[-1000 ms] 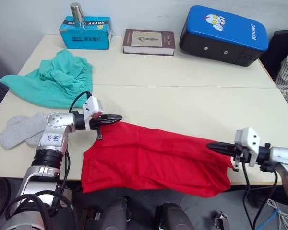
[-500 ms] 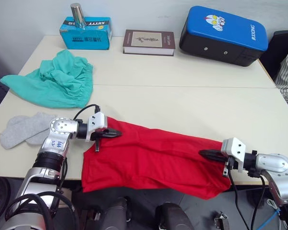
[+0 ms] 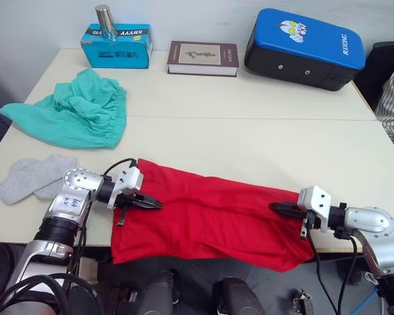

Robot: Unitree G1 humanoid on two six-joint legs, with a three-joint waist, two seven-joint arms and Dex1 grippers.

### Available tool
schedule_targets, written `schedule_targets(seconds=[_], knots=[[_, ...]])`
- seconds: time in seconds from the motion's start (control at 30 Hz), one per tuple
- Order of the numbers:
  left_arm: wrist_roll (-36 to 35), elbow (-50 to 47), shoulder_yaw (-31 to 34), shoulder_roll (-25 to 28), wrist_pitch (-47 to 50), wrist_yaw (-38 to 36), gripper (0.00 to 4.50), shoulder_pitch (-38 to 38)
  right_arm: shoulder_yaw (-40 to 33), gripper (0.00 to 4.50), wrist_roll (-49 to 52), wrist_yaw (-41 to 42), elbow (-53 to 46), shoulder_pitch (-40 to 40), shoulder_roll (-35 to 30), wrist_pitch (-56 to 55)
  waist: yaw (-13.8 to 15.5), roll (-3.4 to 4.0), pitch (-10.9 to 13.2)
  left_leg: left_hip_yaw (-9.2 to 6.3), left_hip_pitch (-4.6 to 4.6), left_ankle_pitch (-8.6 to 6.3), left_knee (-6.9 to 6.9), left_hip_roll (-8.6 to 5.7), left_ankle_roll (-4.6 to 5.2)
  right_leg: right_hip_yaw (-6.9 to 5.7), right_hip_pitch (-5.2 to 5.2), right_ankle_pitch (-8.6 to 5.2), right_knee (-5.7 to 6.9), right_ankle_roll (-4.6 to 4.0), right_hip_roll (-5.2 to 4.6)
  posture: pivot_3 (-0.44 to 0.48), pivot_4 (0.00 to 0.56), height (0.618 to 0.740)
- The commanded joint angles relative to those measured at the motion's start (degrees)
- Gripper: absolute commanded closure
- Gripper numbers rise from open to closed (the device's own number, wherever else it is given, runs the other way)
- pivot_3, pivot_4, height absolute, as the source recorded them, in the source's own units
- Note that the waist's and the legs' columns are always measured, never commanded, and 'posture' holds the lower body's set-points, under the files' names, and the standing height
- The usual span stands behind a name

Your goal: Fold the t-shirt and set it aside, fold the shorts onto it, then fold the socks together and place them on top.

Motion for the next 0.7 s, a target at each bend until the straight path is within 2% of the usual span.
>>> schedule_targets(seconds=[0.03,0.17,0.43,0.6,0.7], knots=[[-4.3,-4.0,0.7,1.5,2.0,-6.3,4.47,0.1,0.4,4.49,-0.4,-0.3,0.3,0.0,0.5,0.5,0.0,0.0,0.0,0.0,0.0,0.0,0.0,0.0,0.0,0.0,0.0,0.0,0.0,0.0,0.0,0.0,0.15,0.74],[-5.6,-0.1,4.6,-2.9,0.1,2.5,4.47,-4.0,0.7,4.49,-0.6,-0.6,0.4,-0.1,0.8,0.6,0.2,-0.01,0.0,-0.01,-0.01,0.0,0.02,0.0,0.01,-0.01,0.02,0.0,0.0,0.0,0.0,0.0,0.15,0.74],[5.4,12.7,2.8,-6.9,-9.7,15.1,4.47,-10.6,0.9,4.49,-0.8,-0.4,0.8,-0.4,0.8,0.5,0.0,-0.02,0.0,0.0,0.0,0.01,0.05,-0.02,0.01,-0.05,0.01,0.0,0.06,0.01,0.02,0.0,0.15,0.74],[10.7,20.3,0.2,-7.1,-14.4,16.2,4.47,-14.2,1.1,4.49,-0.9,-0.3,1.0,-0.6,0.9,0.3,0.1,-0.03,0.0,0.01,0.0,0.01,0.08,-0.02,0.01,-0.06,0.02,0.0,0.04,0.01,0.01,0.0,0.15,0.74],[10.9,22.2,-0.9,-7.1,-15.5,12.3,4.47,-15.3,1.2,4.49,-0.8,-0.2,1.0,-0.6,1.0,0.3,0.1,-0.03,0.0,0.01,0.01,0.01,0.07,-0.02,0.01,-0.06,0.03,0.0,0.04,0.01,0.01,0.0,0.15,0.74]])
